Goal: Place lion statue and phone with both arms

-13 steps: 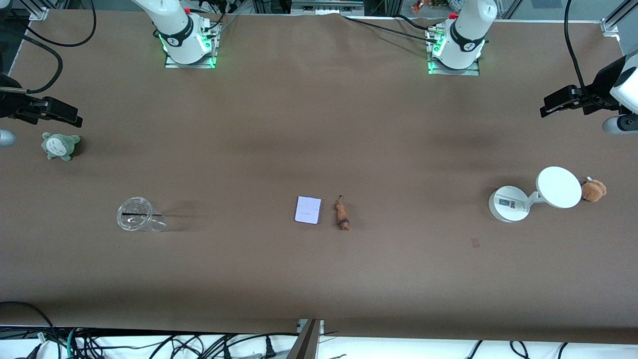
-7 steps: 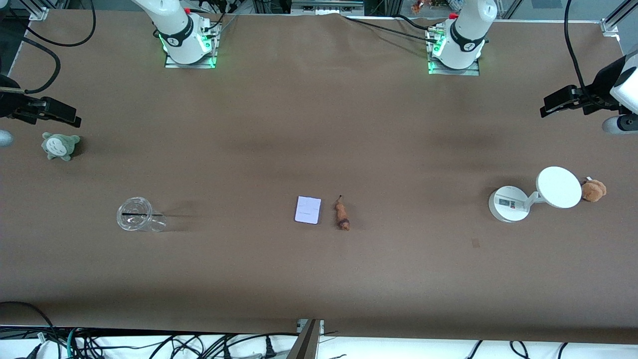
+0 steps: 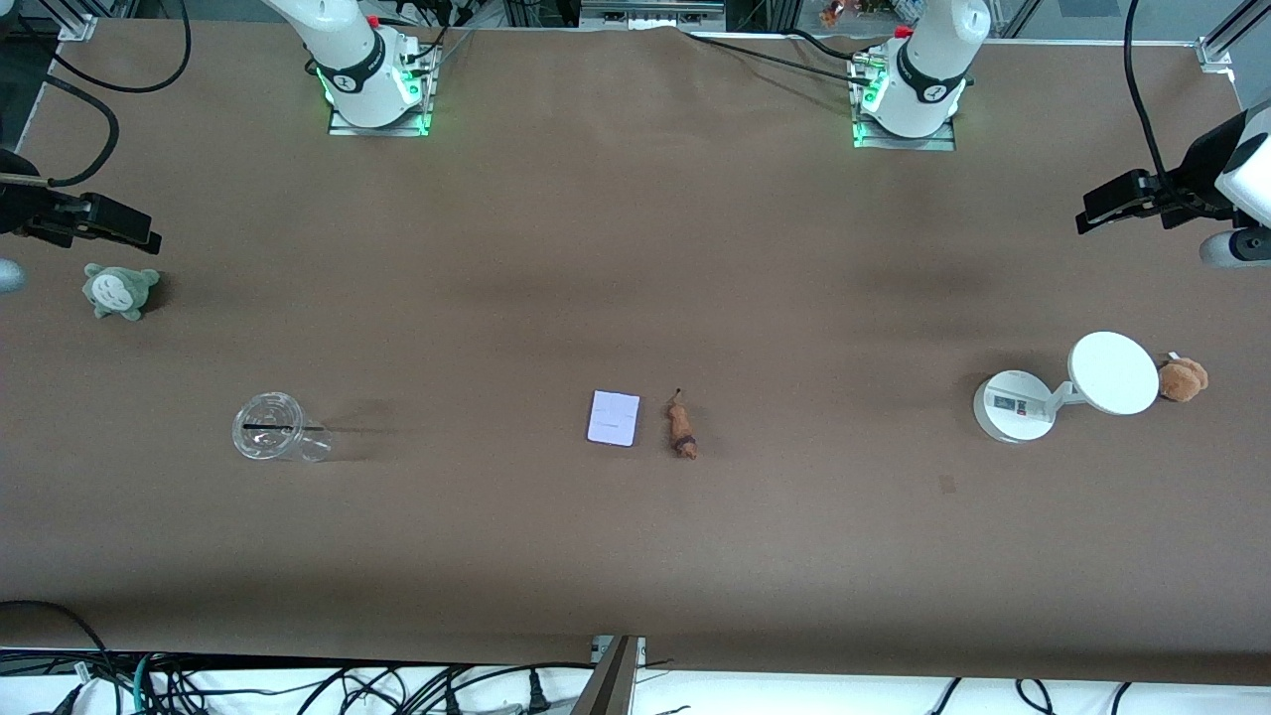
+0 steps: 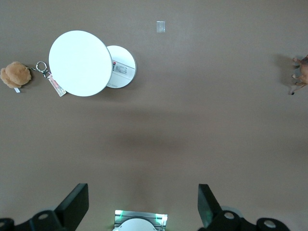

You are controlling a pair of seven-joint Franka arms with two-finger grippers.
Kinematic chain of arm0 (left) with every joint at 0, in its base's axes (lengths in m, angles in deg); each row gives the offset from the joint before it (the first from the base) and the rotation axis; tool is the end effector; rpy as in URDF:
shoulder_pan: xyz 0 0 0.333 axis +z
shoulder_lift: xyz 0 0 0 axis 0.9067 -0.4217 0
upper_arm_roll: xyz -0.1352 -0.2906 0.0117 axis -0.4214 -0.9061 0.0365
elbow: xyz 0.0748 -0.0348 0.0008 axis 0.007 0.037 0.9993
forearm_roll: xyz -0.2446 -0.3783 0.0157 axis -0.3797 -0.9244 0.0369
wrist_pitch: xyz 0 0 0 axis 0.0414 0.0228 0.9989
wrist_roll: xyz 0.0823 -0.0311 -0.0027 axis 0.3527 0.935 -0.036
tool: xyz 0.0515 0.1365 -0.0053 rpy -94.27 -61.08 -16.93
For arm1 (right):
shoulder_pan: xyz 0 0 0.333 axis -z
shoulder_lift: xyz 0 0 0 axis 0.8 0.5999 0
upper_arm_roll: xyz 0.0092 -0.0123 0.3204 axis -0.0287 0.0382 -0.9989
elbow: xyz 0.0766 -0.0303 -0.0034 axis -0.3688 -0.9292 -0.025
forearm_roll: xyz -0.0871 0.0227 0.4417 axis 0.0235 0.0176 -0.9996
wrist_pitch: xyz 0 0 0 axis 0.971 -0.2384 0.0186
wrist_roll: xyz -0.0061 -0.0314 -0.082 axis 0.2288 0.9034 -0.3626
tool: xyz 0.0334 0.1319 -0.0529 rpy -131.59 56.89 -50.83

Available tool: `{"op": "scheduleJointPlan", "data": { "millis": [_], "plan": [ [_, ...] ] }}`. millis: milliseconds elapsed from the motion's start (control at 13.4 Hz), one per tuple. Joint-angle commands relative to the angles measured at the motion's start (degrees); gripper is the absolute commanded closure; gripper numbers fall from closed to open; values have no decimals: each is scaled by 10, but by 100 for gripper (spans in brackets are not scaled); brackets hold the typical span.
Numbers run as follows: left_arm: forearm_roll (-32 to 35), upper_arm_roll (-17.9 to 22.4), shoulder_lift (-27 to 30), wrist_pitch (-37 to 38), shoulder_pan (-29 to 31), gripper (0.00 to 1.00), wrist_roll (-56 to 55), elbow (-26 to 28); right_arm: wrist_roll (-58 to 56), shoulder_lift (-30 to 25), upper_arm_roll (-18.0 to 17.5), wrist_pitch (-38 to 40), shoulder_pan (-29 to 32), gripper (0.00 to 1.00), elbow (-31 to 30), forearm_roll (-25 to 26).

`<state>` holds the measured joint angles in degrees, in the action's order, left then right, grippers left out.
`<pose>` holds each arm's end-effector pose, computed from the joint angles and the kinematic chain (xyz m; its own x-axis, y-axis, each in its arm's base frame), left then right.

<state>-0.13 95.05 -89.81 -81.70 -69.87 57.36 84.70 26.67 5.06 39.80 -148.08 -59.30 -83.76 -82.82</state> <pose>0.5986 0.0009 0.5815 0.9814 0.1033 -0.1619 0.1081 -0.9939 0.0207 0.6330 -0.0158 0.5793 0.9889 -0.0675 -0.1323 -0.0666 -0.9977 0.0117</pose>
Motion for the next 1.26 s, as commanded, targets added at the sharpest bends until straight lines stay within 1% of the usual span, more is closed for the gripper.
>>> {"op": "scheduleJointPlan", "data": {
  "millis": [0,223,669,1041,1190],
  "plan": [
    [9,3,4,-5,-5,0,9,0,-7,-2,-2,-2,6,0,0,-12],
    [8,3,1,-9,-5,0,10,1,-7,-2,-2,-1,6,0,0,-12],
    [7,3,-21,-66,-8,0,10,1,-7,-2,-2,-2,6,0,0,-12],
    [9,8,-21,-64,10,0,9,1,-7,-2,-2,-2,7,0,0,-12],
    [9,7,-30,-66,14,0,9,1,-8,-2,-2,-2,7,0,0,-12]
  ]
}}
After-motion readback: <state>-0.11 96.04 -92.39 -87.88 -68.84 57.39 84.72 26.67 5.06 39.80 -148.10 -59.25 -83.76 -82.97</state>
